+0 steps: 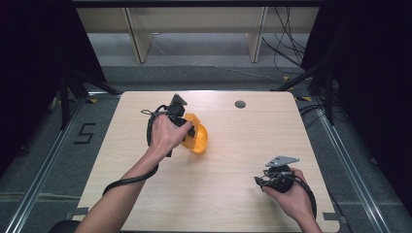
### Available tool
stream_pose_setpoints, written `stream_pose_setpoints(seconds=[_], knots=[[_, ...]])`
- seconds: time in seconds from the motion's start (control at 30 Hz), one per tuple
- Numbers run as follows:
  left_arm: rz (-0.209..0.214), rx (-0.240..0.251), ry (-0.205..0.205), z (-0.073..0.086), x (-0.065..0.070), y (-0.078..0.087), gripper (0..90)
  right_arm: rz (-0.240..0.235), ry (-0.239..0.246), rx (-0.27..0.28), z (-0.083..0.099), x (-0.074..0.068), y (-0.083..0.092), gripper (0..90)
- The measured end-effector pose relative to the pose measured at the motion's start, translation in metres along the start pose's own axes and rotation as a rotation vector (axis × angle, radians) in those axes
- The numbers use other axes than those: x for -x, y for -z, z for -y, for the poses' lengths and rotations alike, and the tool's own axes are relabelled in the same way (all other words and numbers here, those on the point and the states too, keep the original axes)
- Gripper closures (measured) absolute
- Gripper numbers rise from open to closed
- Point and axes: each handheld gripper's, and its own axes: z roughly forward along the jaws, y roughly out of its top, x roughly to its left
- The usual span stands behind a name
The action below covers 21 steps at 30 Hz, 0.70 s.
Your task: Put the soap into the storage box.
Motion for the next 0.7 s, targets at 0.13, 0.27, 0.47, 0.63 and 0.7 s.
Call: stream_pose_setpoints(seconds=[0.13,0.27,0.47,0.63,0.7], knots=[[-0.008,-0.017,0.008,-0.0021,0.0029,-0.0035,60.8,-0.001,-0.001,-0.001,0.0001,0.0000,0.0000,54.4],[-0.006,-0.024,0.013,-0.0032,0.0037,-0.0055,60.8,-0.005,-0.006,-0.004,-0.0002,-0.0003,0.0001,54.4],[-0.007,-0.022,0.023,-0.0065,0.0058,-0.0056,60.8,-0.011,-0.010,-0.008,-0.0002,-0.0009,-0.0002,54.4],[-0.018,-0.015,0.029,-0.0088,0.0099,-0.0068,60.8,-0.012,-0.011,-0.009,-0.0001,-0.0008,-0.0001,54.4],[-0.027,0.000,0.030,-0.0088,0.0112,-0.0079,60.8,-0.010,-0.010,-0.009,-0.0002,-0.0006,0.0000,54.3]])
